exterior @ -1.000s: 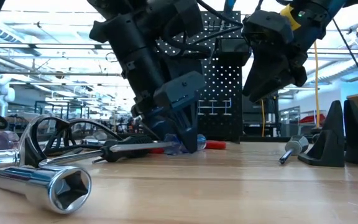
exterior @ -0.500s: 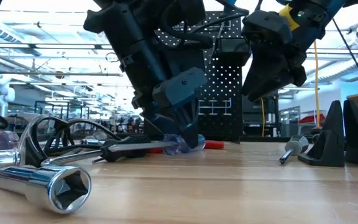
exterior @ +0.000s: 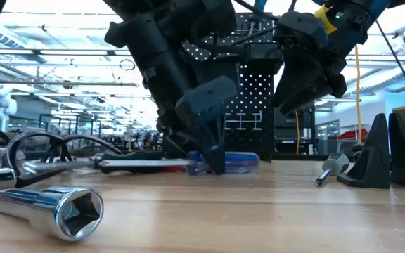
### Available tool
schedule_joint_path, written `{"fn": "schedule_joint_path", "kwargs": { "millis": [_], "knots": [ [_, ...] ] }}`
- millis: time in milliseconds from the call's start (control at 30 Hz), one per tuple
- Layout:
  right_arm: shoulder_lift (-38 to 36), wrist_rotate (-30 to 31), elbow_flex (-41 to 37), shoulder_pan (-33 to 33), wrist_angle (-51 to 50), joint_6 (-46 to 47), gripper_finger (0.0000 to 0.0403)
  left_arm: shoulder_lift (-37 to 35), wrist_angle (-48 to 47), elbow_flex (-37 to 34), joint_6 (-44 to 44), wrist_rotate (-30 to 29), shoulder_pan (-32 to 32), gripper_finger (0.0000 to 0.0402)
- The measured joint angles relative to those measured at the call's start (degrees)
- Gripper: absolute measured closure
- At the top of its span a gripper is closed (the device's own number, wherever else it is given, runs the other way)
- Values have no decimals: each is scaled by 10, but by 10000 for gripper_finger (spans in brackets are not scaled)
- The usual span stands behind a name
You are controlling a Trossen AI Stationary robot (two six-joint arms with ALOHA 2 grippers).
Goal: Hang tools onto peg board
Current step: Hang the blue screwdriver onto the peg board
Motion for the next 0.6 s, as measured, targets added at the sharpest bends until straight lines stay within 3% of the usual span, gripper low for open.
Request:
{"fn": "schedule_joint_path", "kwargs": {
  "millis": [433,600],
  "knots": [
    [0,-1,0,1,0,1,248,12,-5,-1,53,10,2,256],
    [0,-2,0,1,0,1,248,12,9,-3,54,6,2,291]
  ]
}}
